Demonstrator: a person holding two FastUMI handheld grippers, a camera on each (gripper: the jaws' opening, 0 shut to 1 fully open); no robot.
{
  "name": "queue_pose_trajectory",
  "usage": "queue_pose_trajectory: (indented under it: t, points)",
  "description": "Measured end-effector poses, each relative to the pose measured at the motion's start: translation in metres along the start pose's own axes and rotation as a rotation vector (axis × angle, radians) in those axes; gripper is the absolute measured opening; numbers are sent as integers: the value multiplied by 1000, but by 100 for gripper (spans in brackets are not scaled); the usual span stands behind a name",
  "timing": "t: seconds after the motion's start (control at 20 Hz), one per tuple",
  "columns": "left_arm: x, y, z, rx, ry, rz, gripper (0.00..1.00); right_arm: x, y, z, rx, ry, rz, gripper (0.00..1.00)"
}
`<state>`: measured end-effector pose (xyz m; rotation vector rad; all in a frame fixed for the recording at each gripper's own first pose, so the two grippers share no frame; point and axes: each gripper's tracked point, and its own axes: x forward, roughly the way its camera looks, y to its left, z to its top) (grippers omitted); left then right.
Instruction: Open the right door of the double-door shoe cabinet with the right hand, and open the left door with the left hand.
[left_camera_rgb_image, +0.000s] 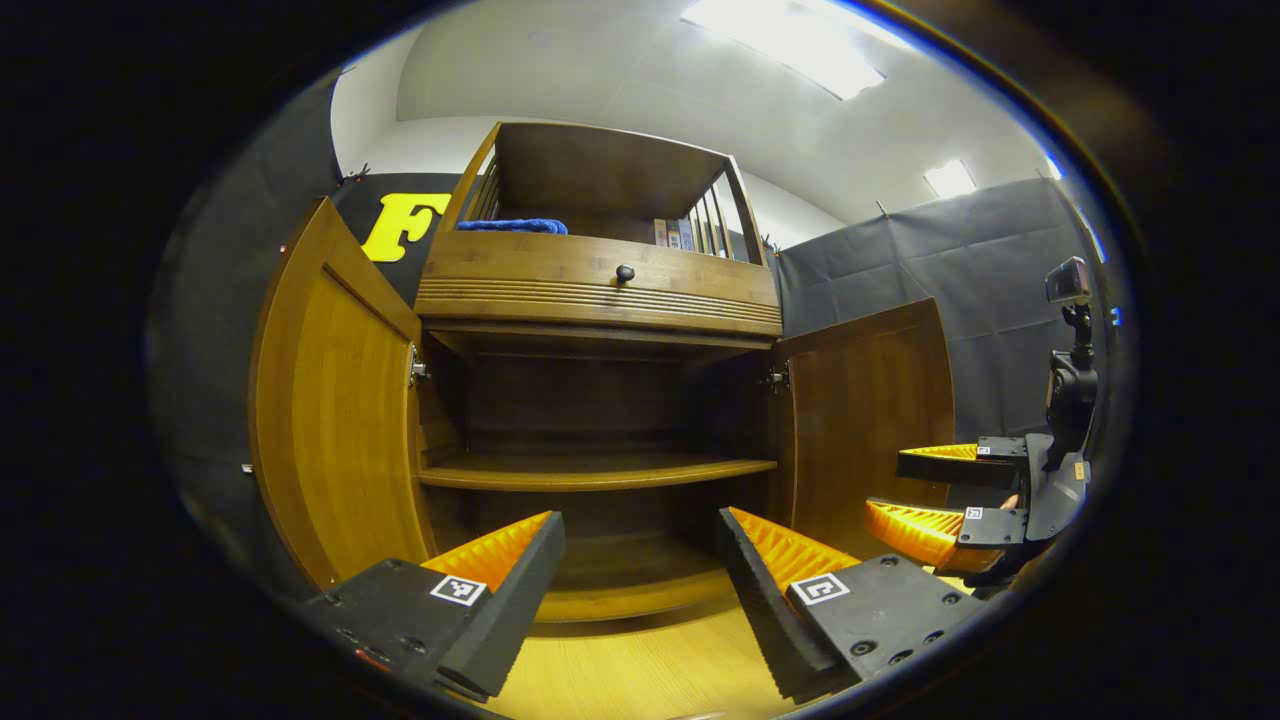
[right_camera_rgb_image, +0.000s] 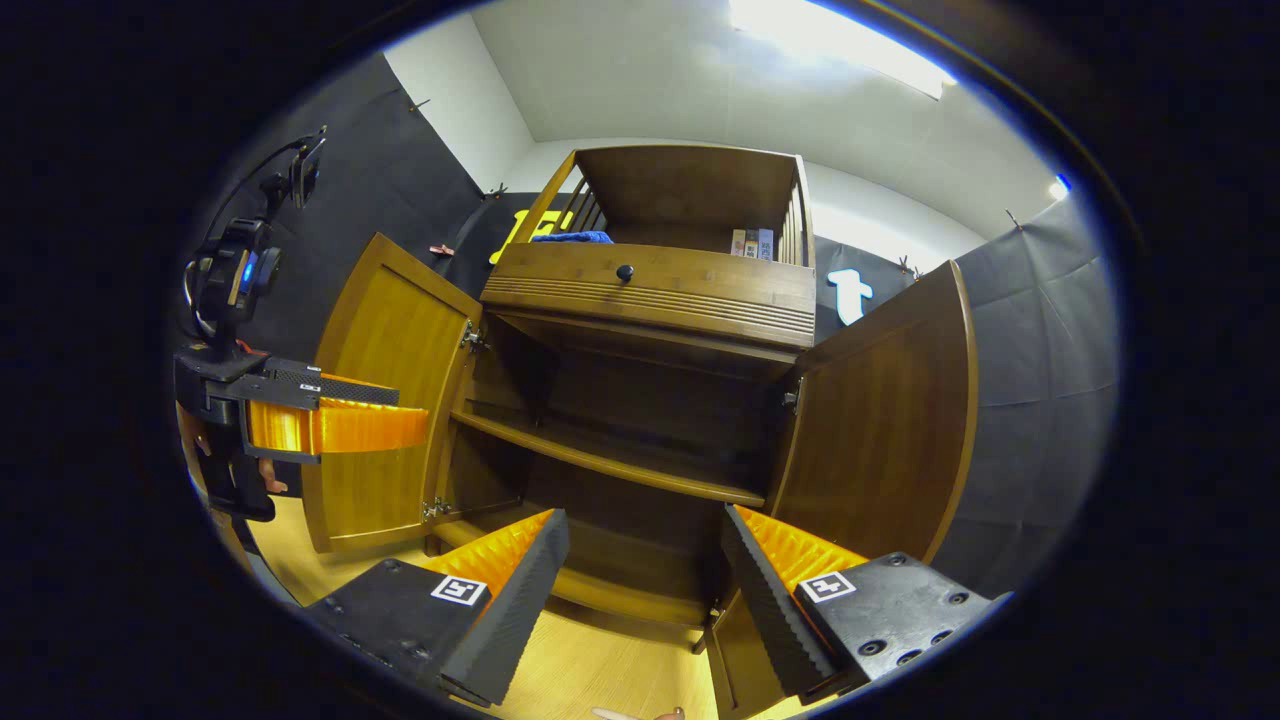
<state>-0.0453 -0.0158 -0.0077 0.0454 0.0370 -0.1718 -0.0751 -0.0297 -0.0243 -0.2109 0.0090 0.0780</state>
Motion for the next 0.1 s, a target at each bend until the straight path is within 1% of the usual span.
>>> queue_pose_trajectory:
  t: [0.05,0.1]
  points:
    - [1,0,-1,-1,1,2,94,1,-1,2,1,-3,2,97]
    - [2,0,-2,0,4,3,95,2,-2,2,2,-4,2,97]
